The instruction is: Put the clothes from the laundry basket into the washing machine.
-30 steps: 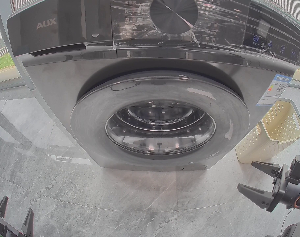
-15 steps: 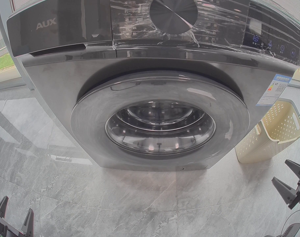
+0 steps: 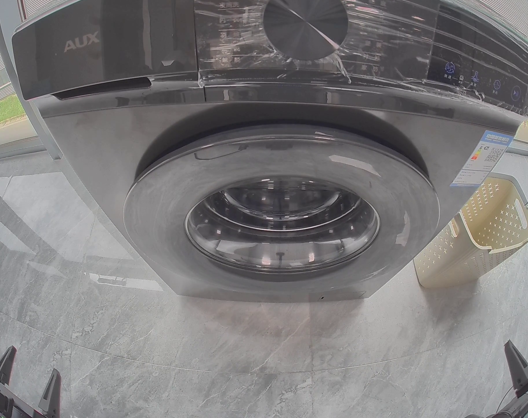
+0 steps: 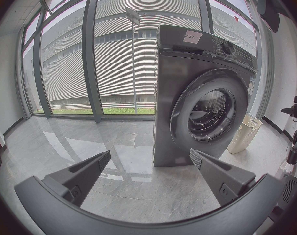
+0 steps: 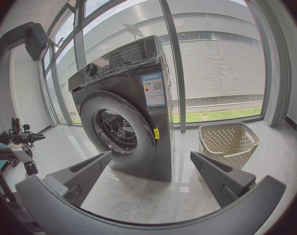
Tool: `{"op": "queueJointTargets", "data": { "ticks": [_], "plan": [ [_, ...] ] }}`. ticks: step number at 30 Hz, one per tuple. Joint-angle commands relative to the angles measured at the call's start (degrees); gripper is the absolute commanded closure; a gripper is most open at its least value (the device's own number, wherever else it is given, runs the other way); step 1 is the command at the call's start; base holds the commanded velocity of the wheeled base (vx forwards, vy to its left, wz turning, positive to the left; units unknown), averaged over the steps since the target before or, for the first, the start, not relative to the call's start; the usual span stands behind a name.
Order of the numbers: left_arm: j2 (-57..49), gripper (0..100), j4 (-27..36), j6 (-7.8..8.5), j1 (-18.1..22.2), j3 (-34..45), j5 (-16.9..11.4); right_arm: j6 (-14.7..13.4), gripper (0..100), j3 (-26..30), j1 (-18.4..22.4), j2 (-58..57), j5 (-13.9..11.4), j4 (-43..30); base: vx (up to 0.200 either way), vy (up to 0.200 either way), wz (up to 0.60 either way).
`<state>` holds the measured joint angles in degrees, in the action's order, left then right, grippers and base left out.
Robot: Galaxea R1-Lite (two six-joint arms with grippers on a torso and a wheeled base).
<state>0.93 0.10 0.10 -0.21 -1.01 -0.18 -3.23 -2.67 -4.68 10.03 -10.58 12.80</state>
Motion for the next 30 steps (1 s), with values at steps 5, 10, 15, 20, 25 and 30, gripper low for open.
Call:
{"op": "queueJointTargets", "data": {
  "ticks": [5,10,15,20,25,30],
  "plan": [
    [-0.84,0,-0.01,-0.1,-0.06,0.92,-0.17,0.77,0,2.67,4.33,-10.03,-0.49,-3.92,0.0,0.0,0.0],
    [-0.84,0,-0.01,-0.19,-0.06,0.92,-0.17,0.59,0,2.67,4.42,-10.03,7.51,-9.81,0.0,0.0,0.0],
    [-0.84,0,0.08,-0.19,-0.06,0.92,-0.17,0.51,0,2.67,4.33,-10.03,9.09,-9.81,0.0,0.0,0.0],
    [-0.84,0,0.08,-0.45,-0.06,0.84,-0.17,0.51,0,2.67,4.33,-10.03,12.16,-12.01,0.0,0.0,0.0],
    [-0.84,0,-0.01,-0.62,-0.06,0.84,-0.17,2.44,0,2.67,4.33,-10.03,11.46,-12.71,0.0,0.0,0.0],
    [-0.84,0,-0.01,-0.54,-0.06,0.84,-0.08,2.26,0,2.67,4.42,-10.03,11.46,-12.62,0.0,0.0,0.0]
  ]
}}
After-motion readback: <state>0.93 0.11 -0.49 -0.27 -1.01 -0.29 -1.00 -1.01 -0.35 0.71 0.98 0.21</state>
